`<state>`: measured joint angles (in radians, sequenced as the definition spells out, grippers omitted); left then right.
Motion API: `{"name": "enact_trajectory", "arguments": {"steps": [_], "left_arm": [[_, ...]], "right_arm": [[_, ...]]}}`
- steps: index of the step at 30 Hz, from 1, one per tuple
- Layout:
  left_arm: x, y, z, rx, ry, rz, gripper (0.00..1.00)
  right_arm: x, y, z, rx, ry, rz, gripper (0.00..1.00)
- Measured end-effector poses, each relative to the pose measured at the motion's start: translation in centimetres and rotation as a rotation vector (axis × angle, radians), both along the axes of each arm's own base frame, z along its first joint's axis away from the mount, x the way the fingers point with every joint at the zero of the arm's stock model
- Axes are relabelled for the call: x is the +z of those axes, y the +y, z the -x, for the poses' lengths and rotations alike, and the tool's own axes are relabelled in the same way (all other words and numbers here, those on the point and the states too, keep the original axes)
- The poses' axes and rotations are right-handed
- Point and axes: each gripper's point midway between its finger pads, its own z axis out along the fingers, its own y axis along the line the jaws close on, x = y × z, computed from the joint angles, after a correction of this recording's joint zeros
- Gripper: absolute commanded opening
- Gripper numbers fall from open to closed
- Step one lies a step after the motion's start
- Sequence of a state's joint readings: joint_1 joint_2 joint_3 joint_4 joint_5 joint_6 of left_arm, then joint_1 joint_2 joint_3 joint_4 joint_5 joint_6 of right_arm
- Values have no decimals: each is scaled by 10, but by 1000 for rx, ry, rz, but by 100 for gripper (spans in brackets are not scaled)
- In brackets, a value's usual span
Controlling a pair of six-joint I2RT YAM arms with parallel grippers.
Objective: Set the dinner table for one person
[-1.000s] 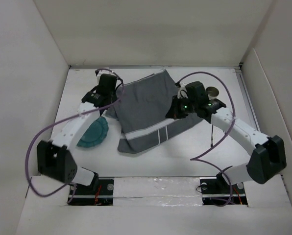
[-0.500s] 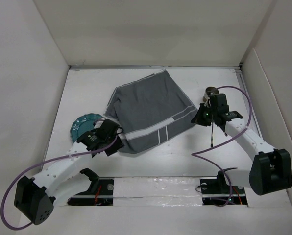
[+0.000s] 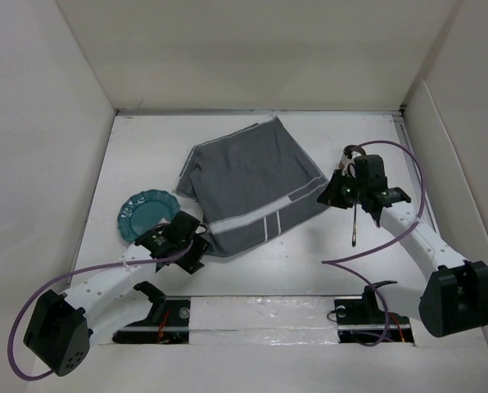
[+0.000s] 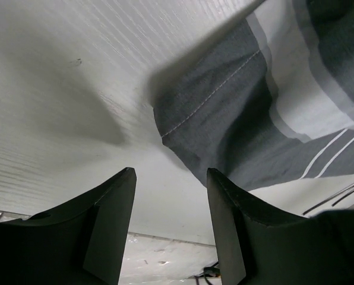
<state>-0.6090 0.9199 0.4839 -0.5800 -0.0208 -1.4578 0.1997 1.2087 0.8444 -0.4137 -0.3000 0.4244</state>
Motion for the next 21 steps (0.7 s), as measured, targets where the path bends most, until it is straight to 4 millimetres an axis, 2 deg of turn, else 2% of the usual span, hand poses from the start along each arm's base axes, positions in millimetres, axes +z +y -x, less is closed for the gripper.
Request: {"name": "enact_trajectory", "arguments": {"steps": [5, 8, 11, 12, 14, 15, 18, 21], "left_arm": [[-3, 0, -4, 72, 2, 20, 47], [-2, -3, -10, 99, -19, 42, 43], [-6, -5, -14, 114, -14, 43, 35], [-8, -5, -14, 116, -7, 38, 28], [-13, -4, -14, 123, 6, 24, 20], [-14, -3, -15, 125, 6, 19, 12], [-13, -1, -17, 134, -7, 9, 0], [-11, 4, -21, 137, -37, -13, 0]], "right_arm": [[9, 1, 3, 16, -30, -6, 22], [13, 1, 3, 19, -42, -10, 25], [13, 1, 3, 19, -44, -10, 30], [13, 1, 3, 16, -43, -11, 31], [12, -1, 3, 6, -40, -8, 37], [12, -2, 2, -4, -39, -6, 40], [10, -10, -2, -55, -34, 10, 52], [-1, -26, -9, -139, -9, 27, 56]]}}
